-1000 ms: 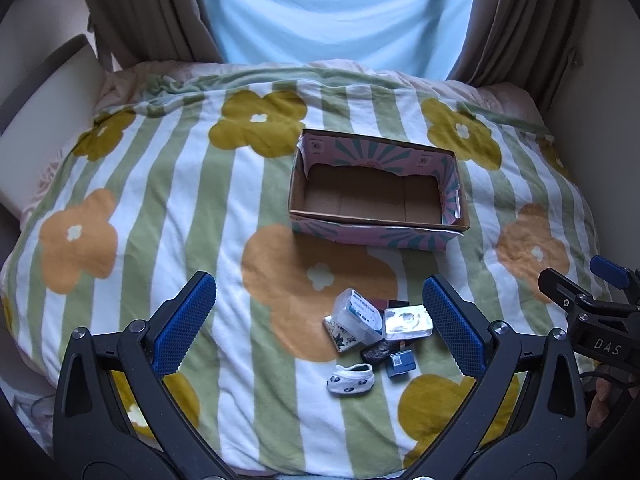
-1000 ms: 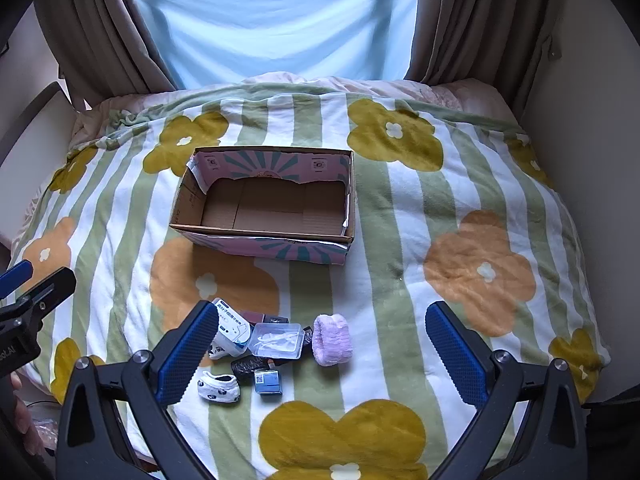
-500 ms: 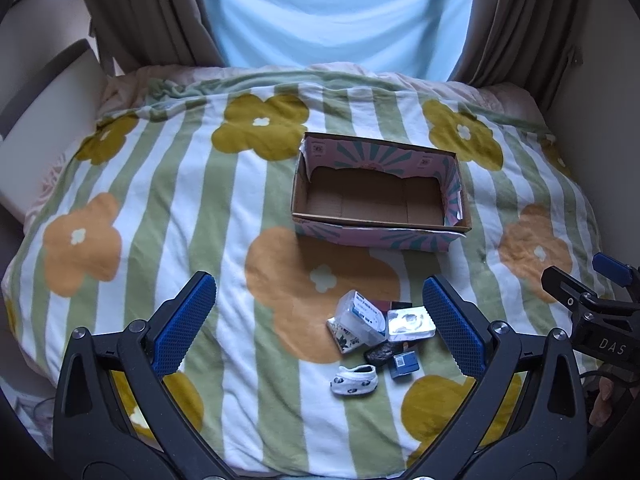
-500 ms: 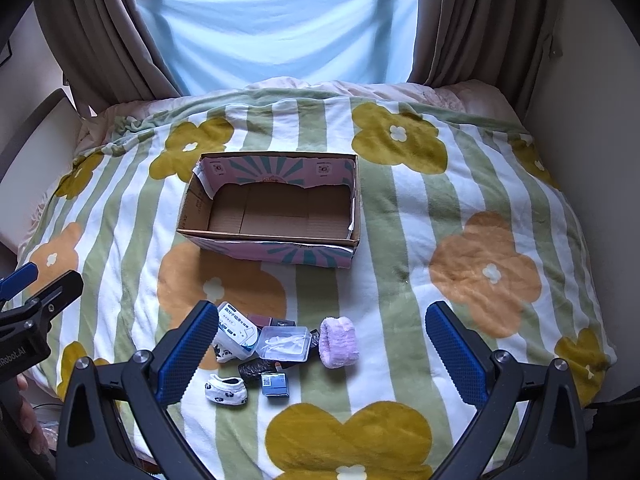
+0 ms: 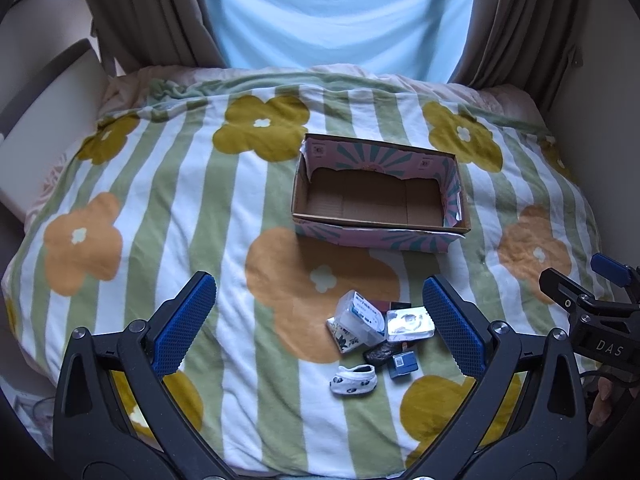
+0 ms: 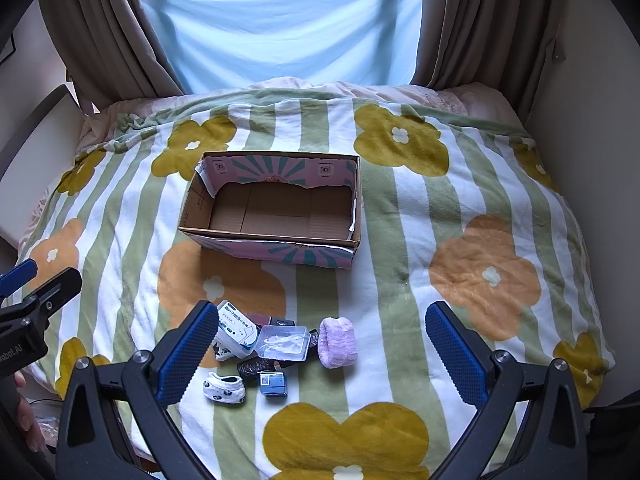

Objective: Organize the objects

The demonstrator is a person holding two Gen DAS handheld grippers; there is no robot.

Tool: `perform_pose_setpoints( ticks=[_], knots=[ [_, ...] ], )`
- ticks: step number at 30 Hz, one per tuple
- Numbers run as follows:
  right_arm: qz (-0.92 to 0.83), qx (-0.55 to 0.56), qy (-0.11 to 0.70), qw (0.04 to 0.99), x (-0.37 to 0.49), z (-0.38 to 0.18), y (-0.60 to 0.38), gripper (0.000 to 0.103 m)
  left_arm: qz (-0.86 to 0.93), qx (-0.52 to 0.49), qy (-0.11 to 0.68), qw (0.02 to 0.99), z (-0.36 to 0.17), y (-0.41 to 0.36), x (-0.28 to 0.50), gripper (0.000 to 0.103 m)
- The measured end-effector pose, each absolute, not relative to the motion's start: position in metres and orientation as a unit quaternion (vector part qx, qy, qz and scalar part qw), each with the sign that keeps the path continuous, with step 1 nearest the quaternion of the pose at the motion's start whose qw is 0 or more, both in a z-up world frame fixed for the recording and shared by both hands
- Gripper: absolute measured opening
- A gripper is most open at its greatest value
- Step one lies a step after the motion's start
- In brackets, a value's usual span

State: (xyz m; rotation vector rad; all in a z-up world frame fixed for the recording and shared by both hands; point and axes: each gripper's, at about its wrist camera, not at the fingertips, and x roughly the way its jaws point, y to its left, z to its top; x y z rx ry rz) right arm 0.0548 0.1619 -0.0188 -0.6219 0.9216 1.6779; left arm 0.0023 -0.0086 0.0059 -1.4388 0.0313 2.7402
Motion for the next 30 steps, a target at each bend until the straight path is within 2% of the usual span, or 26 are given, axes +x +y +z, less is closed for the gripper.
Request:
perform_pose_setpoints(
  ticks=[18,24,30],
  knots=[
    [0.712,-0.261,0.385,0.526,0.058,-0.029,0.154,0.102,0.883,-0.468,0.023,0.032,0.005,-0.001,0.009,0.103],
    [0.712,-0.277,0.400,0.507,0.062,-0.055,0.155,0.102,0.873,-0.483,0.046,0.051,-0.010,0.008,0.011,0.103],
    [0.705,-0.299,0.415,0.492,0.061,-0.091,0.157,0.102,0.853,-0.508,0.096,0.074,-0.046,0.028,0.012,0.103]
  ],
)
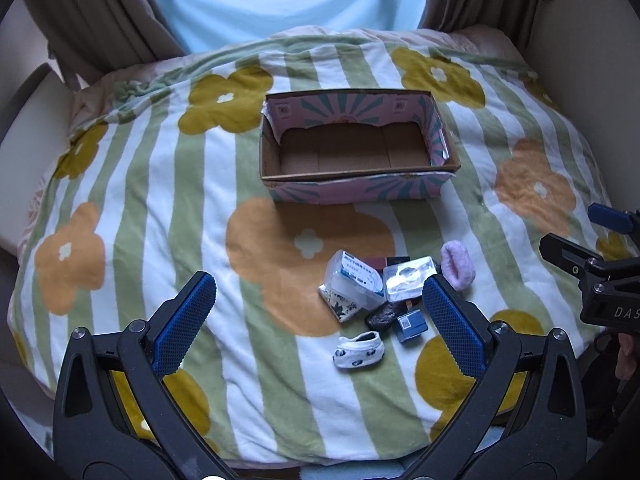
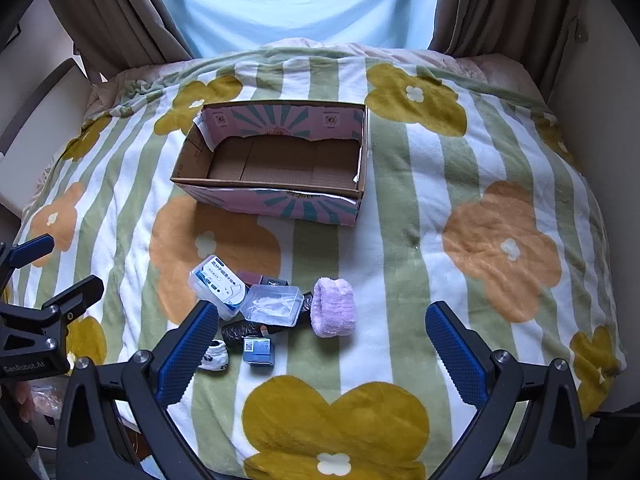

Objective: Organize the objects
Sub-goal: 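Grasp the clear floss-pick box with the left tool while the right tool grasps the lilac cloth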

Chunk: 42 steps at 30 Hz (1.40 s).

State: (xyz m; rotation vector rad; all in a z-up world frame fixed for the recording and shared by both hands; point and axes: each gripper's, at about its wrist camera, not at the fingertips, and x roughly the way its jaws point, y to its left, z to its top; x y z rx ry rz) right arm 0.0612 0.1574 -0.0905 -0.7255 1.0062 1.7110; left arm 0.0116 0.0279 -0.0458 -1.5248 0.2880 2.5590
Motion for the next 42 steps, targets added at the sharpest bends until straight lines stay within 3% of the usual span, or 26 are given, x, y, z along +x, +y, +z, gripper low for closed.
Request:
perform_pose_setpoints(
  ticks=[19,30,39,42],
  knots=[
    [0.659,-0.335,0.461,0.491,0.043,-0.227,0.191,0.099,0.784,-0.547,0.249,0.155,-0.214,0.081,-0.007,0.103],
    [0.659,-0.313,0.471,0.496,0.033,-0.257,0.194,0.096,0.785,-0.525,0.290,0.153,-0.270,0.089,-0.012,0.103],
    [0.661,-0.309,0.473,0.494,0.022,-0.271,0.203,0.082,0.787,-0.507,0.313,0.159,-0.289,0.098,-0.021,0.103],
    [0.663,-0.306,0.480,0.486,0.019,-0.275,0.209,0.072,0.788,-0.508,0.304,0.167,-0.292,0.098,-0.026,0.103]
  ],
)
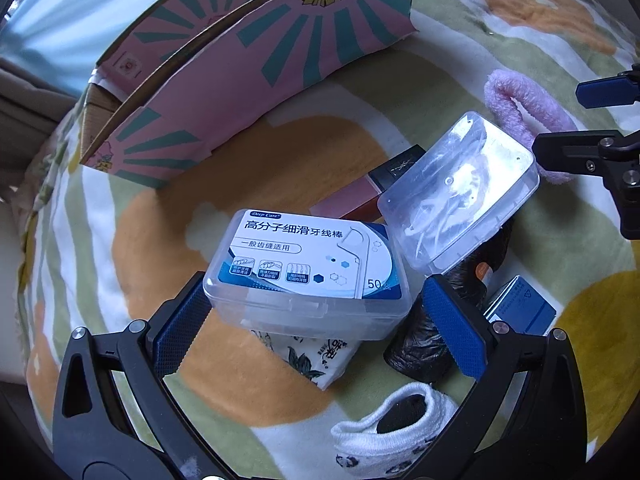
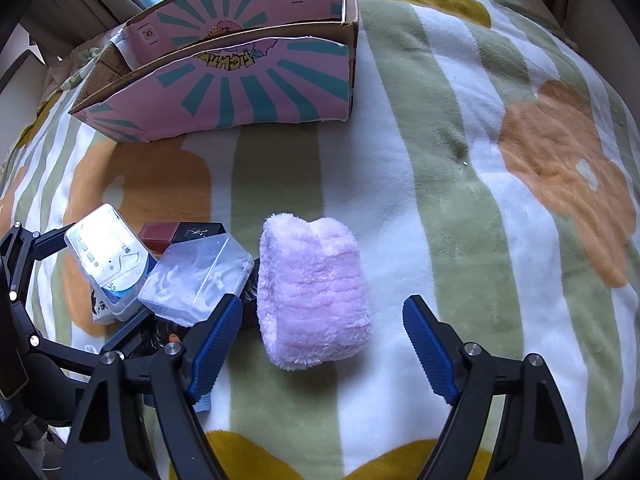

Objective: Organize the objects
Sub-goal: 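Grasp the clear floss-pick box with the left tool while the right tool grasps the lilac cloth, then carry the floss box with the left tool into the pink box while the right tool carries the lilac cloth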

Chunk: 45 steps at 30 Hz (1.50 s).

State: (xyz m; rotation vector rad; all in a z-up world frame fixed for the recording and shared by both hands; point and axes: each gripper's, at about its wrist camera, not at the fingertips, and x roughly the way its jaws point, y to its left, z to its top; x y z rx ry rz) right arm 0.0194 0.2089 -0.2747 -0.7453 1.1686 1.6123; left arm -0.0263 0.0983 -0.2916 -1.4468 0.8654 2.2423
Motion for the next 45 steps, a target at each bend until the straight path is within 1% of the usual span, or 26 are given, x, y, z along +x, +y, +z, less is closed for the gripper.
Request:
perform_pose_setpoints(
  ticks=[1,2,3,4,5,8,11,17,28,33,41,45],
  knots=[
    [0.661,-0.308,0.482,0.486,0.019,-0.276,0.211,0.067,0.788,-0.508,0.304,0.170,-0.292,0.098,-0.027,0.102],
    [0.660,-0.307,0.486,0.483,0.019,-0.278,0.213,0.061,0.788,-0.507,0.305,0.173,-0.293,0.099,-0.028,0.099],
    [0.661,-0.304,0.493,0.476,0.020,-0.280,0.214,0.058,0.787,-0.506,0.308,0.175,-0.294,0.099,-0.029,0.094],
    [0.660,-0.301,0.502,0.471,0.021,-0.282,0.216,0.052,0.785,-0.505,0.314,0.174,-0.295,0.100,-0.029,0.092],
    [0.657,-0.300,0.508,0.470,0.021,-0.284,0.217,0.050,0.783,-0.504,0.321,0.173,-0.297,0.101,-0.030,0.089],
    [0.659,-0.296,0.513,0.464,0.020,-0.284,0.218,0.042,0.780,-0.508,0.316,0.182,-0.299,0.100,-0.034,0.089],
    [0.660,-0.297,0.508,0.467,0.018,-0.281,0.217,0.040,0.780,-0.510,0.312,0.184,-0.299,0.100,-0.037,0.089],
    [0.647,-0.275,0.521,0.484,0.022,-0.274,0.215,0.039,0.781,-0.515,0.302,0.184,-0.297,0.096,-0.040,0.089],
    [0.655,-0.263,0.502,0.499,0.033,-0.235,0.210,0.039,0.796,-0.521,0.257,0.170,-0.271,0.080,-0.046,0.089],
    [0.668,-0.259,0.482,0.505,0.036,-0.205,0.207,0.039,0.812,-0.515,0.230,0.148,-0.239,0.078,-0.039,0.089],
    [0.684,-0.257,0.448,0.515,0.038,-0.148,0.209,0.039,0.841,-0.509,0.154,0.101,-0.173,0.056,-0.040,0.089],
    [0.683,-0.251,0.449,0.518,0.044,-0.114,0.201,0.039,0.853,-0.503,0.115,0.075,-0.136,0.043,-0.038,0.089]
  ],
)
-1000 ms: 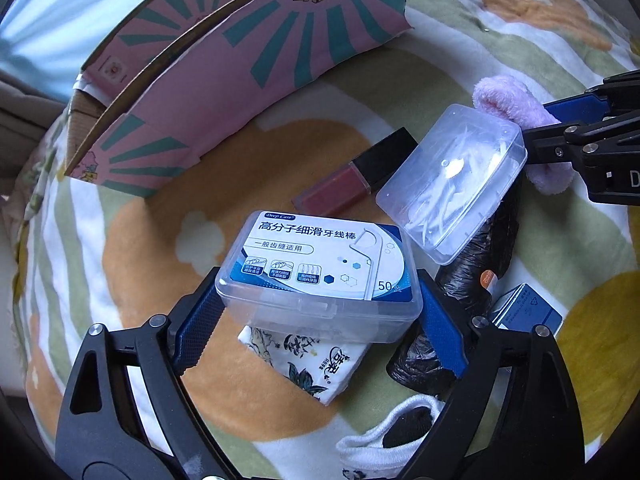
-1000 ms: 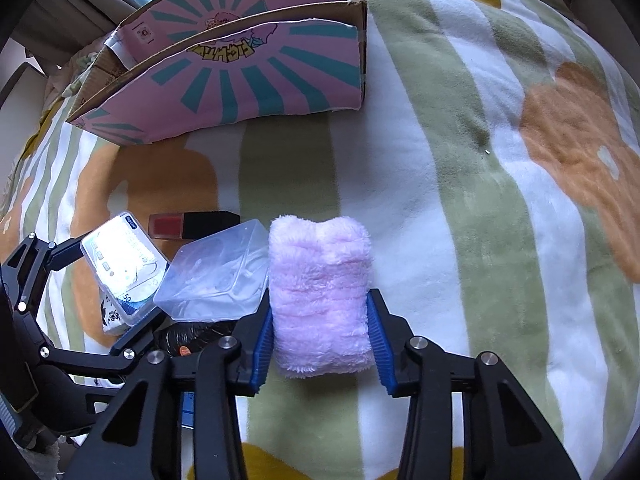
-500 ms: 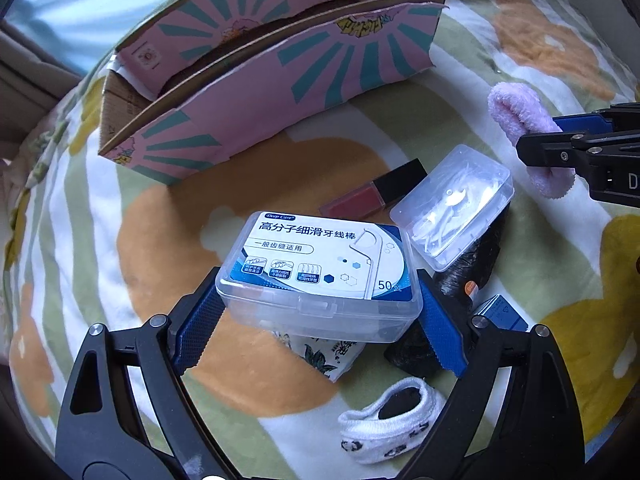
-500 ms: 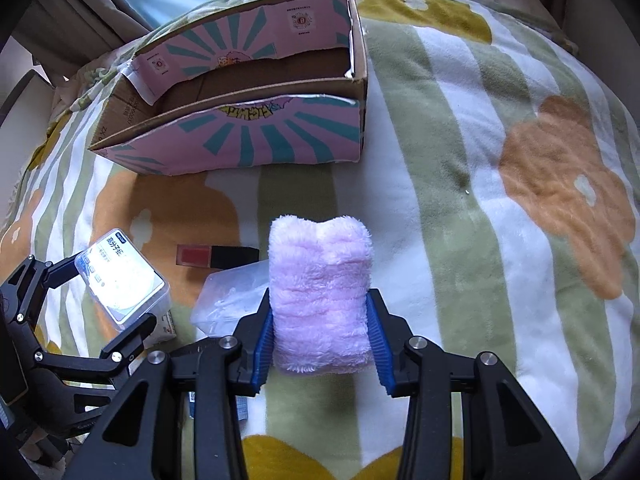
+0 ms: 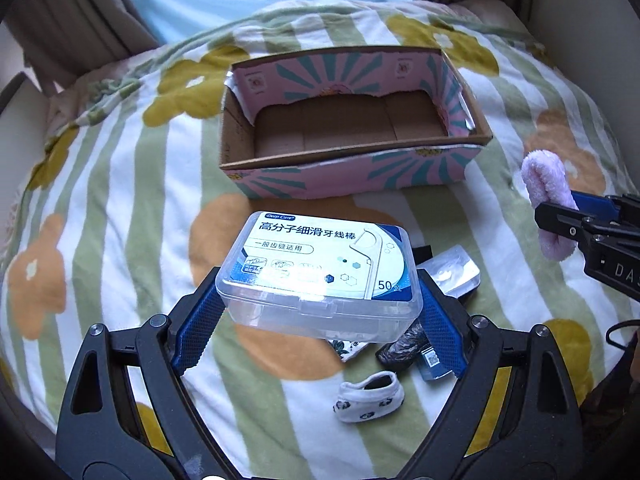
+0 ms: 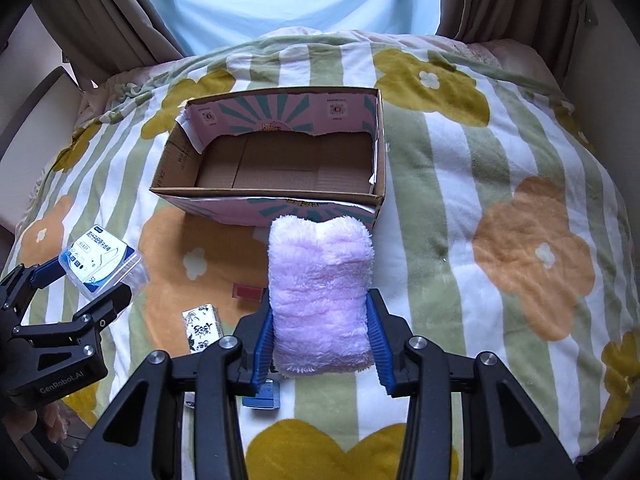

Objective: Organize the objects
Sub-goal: 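Carry the floss box with the left tool into the pink box while the right tool carries the lilac cloth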

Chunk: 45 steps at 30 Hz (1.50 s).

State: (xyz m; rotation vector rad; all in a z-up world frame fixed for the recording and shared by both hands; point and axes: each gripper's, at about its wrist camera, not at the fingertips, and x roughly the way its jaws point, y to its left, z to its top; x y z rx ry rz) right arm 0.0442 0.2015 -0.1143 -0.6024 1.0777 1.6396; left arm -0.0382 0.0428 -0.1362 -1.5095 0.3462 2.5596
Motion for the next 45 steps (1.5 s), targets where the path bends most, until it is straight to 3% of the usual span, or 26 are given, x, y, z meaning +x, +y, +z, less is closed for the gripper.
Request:
perform_pose_setpoints(
  ticks=[12,27,38,45],
  knots=[
    [0.684,-0.244,0.428,0.538,0.053,-0.041,0.165,0.039,0.864,-0.497,0.074,0.039,-0.040,0.013,-0.024,0.089],
    [0.691,-0.222,0.415,0.549,0.070,-0.014,0.174,0.039,0.873,-0.483,0.062,0.043,-0.006,0.018,-0.019,0.089],
    [0.709,-0.240,0.398,0.529,0.068,-0.007,0.257,0.039,0.870,-0.488,0.049,0.059,0.014,0.025,-0.088,0.089],
    [0.710,-0.268,0.407,0.509,0.059,-0.035,0.331,0.039,0.861,-0.502,0.043,0.064,-0.006,0.035,-0.169,0.089]
  ],
)
